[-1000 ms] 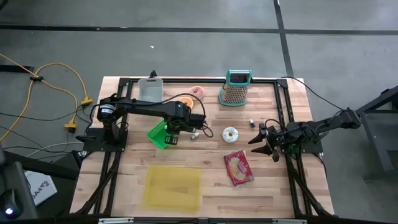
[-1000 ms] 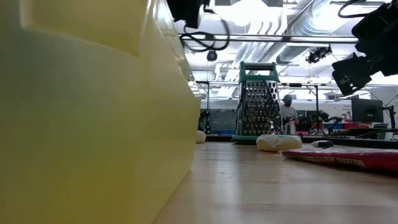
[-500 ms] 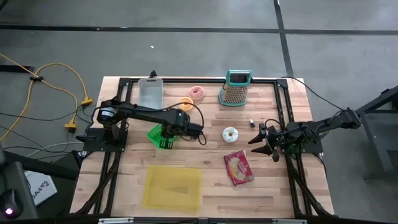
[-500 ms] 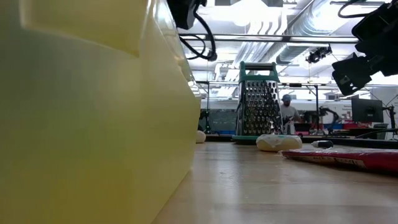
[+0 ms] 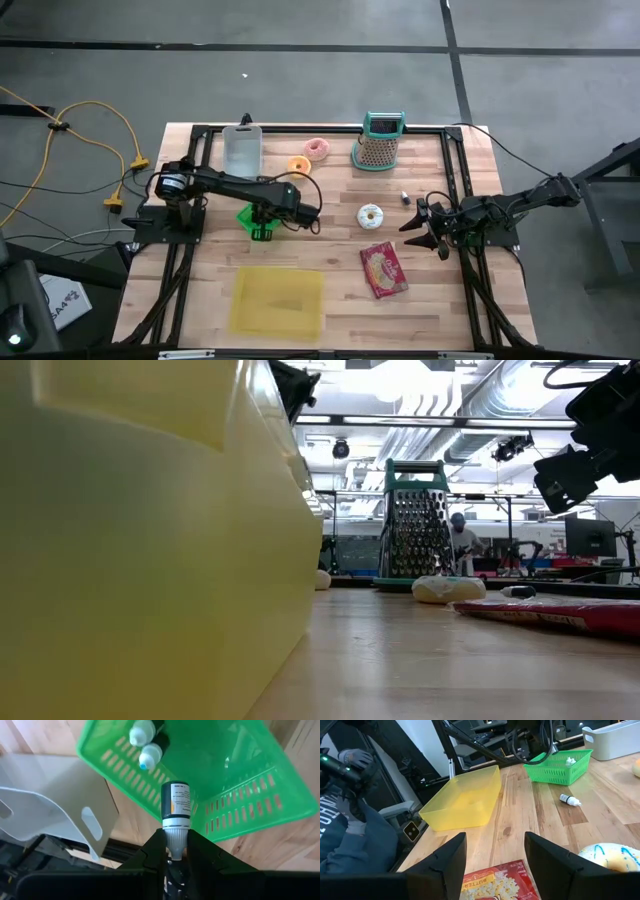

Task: Pick & Place Food Item
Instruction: Put the black bottle into the green basket

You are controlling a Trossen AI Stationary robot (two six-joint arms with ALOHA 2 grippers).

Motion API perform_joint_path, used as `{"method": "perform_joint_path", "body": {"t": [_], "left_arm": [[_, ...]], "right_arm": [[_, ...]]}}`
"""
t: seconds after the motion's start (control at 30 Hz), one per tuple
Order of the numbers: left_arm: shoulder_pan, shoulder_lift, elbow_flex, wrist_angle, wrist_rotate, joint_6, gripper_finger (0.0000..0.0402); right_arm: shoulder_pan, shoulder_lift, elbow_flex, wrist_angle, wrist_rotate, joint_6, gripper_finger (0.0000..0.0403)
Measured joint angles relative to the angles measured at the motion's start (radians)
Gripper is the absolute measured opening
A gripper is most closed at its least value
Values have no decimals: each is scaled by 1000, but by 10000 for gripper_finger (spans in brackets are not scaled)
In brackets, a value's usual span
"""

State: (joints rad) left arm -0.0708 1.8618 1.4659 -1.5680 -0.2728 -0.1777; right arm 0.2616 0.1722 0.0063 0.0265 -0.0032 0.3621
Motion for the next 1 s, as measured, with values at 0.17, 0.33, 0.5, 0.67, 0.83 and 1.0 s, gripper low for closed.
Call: {"method": "perform_joint_path", "body": {"t": [0.17,0.33,0.5,0.67,0.83,1.0], "left_arm": [[-15,0,-44,19,13,-24,56],[-26,0,-73,48,33,-26,56],[-26,50,-83,63,56,-16,56],[-21,116,-83,63,91,24,56],[-4,133,-83,64,125,58,56],[13,132,-83,62,125,58,56]], "right_arm": [[0,0,0,0,0,0,188],[0,0,0,0,0,0,188],[0,0,0,0,0,0,188],[0,0,0,0,0,0,188],[0,0,0,0,0,0,188],[0,0,0,0,0,0,188]]}}
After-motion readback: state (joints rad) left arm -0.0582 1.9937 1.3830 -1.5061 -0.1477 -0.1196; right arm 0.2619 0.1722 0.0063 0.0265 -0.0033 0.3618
